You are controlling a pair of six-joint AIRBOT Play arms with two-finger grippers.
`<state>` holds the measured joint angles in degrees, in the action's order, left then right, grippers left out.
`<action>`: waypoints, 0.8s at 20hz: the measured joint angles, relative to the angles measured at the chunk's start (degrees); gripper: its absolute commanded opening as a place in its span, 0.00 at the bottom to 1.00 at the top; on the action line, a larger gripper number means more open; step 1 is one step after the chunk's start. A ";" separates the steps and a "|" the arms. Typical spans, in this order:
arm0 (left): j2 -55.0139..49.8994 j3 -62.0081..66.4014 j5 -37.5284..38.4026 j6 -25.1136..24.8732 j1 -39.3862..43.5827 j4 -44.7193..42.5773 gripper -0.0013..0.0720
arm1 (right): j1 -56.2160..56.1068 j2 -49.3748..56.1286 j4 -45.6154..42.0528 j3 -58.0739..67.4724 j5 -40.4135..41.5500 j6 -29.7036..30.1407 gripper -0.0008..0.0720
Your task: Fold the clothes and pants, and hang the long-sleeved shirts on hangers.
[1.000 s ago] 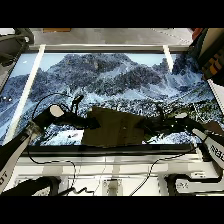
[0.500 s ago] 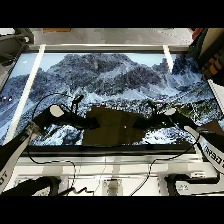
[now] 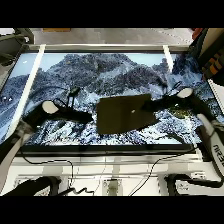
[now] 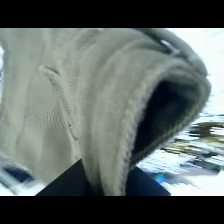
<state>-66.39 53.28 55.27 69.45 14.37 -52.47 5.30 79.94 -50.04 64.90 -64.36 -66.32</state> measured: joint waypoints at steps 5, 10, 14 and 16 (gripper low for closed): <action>12.13 3.63 -0.68 -0.70 -3.78 -4.35 0.03 | 17.53 -9.11 -10.08 4.35 -4.70 -5.01 0.08; 20.68 4.39 -1.79 -0.87 -6.40 -5.77 0.03 | 37.35 -15.45 -18.36 5.22 -8.96 -9.01 0.07; 22.36 4.50 -2.16 -0.92 -7.04 -6.14 0.03 | 49.94 -17.53 -24.22 5.44 -11.96 -13.68 0.07; 22.40 4.50 -2.29 -0.90 -7.13 -6.21 0.03 | 55.34 -18.56 -27.17 5.44 -11.80 -17.38 0.07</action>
<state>-43.99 57.78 52.97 68.55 7.25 -58.67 60.64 61.39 -77.21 70.35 -76.16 -83.70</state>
